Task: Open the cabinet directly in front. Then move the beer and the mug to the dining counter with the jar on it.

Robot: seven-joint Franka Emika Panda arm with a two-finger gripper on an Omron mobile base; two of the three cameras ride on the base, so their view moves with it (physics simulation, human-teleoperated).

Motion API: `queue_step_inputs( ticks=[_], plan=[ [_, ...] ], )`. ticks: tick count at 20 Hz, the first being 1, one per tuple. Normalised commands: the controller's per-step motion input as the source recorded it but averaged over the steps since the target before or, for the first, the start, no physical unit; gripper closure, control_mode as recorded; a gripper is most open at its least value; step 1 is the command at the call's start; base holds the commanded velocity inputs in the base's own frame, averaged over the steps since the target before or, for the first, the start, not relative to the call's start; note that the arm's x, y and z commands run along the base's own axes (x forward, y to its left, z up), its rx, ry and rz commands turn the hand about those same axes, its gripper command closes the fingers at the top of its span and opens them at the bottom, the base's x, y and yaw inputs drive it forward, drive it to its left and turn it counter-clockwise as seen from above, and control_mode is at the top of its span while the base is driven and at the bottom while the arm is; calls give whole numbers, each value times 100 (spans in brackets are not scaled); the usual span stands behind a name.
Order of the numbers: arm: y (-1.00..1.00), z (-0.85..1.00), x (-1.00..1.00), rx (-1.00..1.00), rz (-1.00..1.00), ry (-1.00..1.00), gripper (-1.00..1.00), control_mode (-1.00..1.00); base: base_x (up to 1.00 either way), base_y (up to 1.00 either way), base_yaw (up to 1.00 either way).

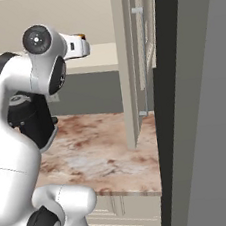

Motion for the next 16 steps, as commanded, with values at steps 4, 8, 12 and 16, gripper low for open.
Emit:
queue_step_inputs(
  ticks=[4, 8, 12, 16],
  plan=[
    [0, 0, 19, 0, 0, 0, -100, -100, 0, 0, 0],
    [3, 0, 29, 0, 0, 0, -100, -100, 0, 0, 0],
    [6, -2, 32, 0, 0, 0, -100, -100, 0, 0, 0],
    [7, -4, 36, 0, 0, 0, -100, -100, 0, 0, 0]
  ],
)
